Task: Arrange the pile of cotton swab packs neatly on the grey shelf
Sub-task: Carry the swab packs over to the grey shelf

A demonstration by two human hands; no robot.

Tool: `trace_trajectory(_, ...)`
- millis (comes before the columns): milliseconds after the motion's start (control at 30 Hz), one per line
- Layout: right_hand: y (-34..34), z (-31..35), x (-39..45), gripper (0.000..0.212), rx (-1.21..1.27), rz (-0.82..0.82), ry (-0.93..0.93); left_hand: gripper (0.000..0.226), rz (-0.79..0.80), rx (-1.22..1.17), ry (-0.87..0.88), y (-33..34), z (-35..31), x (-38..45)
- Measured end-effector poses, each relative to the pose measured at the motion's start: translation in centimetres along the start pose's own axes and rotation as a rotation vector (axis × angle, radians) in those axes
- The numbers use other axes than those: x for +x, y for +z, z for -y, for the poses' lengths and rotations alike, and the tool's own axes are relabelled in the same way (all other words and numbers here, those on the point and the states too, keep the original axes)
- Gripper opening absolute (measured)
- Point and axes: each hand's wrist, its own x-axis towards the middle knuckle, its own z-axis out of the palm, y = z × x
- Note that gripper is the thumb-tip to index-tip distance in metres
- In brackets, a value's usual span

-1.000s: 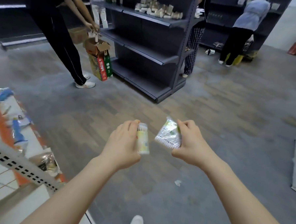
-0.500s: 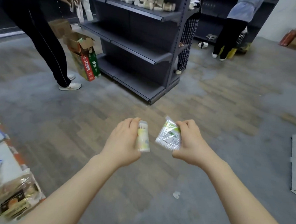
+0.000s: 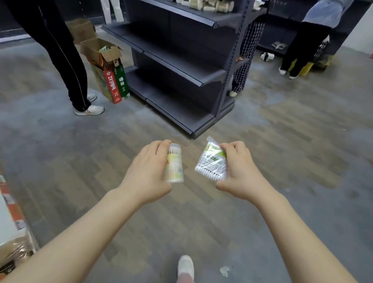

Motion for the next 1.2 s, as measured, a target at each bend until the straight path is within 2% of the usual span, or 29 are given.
trace_trajectory(400,-5.4,-5.0,15.3,0.082,-0.009,-0.011,-0.083,0.088,-0.113,-0.075,-0.070,-0.8,0.1,14.8)
trace_trajectory(567,-6.3,-6.7,20.2,0.081,-0.013,0.006,-0.079,0.090,-0.082,-0.051,-0.093,-1.0,1.2,19.7)
trace_trajectory(1200,-6.6,-6.0,44.1,0.076,-0.008,-0.010,-0.019,0.091,-0.010,-0.012,-0.020,-4.1,12.2,41.9)
